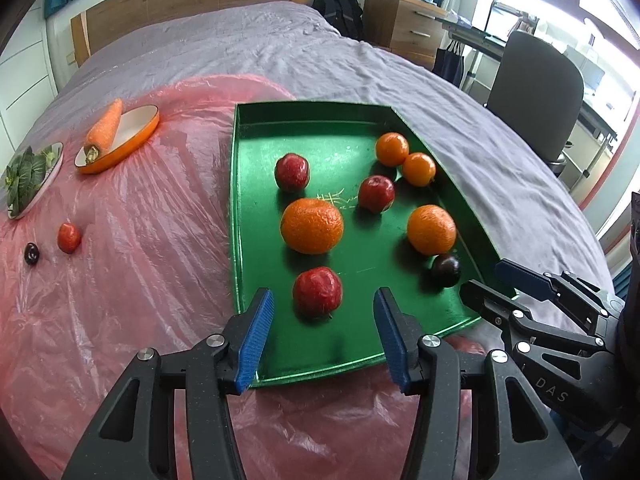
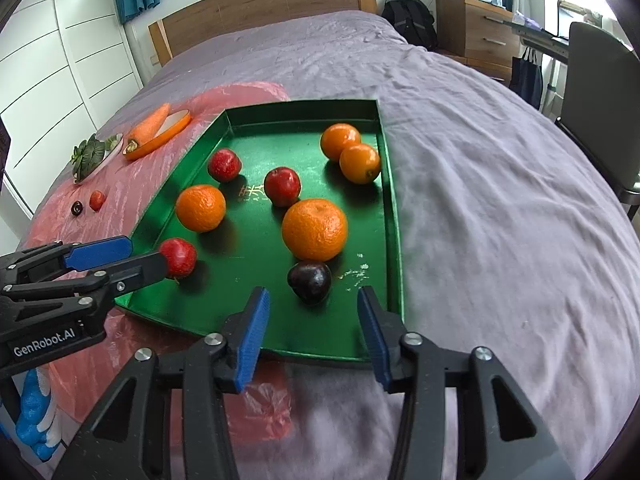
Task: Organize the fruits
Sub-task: 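Withdraw both open tools away from the green tray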
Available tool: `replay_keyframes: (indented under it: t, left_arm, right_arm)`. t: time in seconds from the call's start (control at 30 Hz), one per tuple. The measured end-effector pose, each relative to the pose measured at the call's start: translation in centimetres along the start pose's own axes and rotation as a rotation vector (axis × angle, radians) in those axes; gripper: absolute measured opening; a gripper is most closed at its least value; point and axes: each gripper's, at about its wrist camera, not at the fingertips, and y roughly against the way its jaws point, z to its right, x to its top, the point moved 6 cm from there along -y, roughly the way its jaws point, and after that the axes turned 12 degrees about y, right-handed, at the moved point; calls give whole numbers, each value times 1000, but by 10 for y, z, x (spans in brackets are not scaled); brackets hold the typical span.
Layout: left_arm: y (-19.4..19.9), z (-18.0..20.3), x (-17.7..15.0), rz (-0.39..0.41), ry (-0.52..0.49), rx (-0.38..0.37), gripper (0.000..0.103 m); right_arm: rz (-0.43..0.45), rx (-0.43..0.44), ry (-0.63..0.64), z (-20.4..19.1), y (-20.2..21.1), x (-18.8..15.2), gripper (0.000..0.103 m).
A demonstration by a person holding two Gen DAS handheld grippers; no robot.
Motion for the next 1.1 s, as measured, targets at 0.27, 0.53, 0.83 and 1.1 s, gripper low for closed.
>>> replay_keyframes:
  t: [0.27, 0.53, 0.83, 1.1]
  left_arm:
    - [43, -8, -10, 30, 3, 4, 49]
    - [83, -19, -30, 54, 9, 17, 51]
    - [111, -58, -50, 70, 59, 52, 51]
    - [123, -119, -58, 88, 132, 109, 51]
  right_arm:
    - [19, -31, 1, -8, 42, -2, 92]
    - [18, -39, -7, -24, 78, -19, 93]
    - [1, -12, 20, -56, 101, -39, 93]
    - [-29, 69, 89, -109, 93, -42, 93]
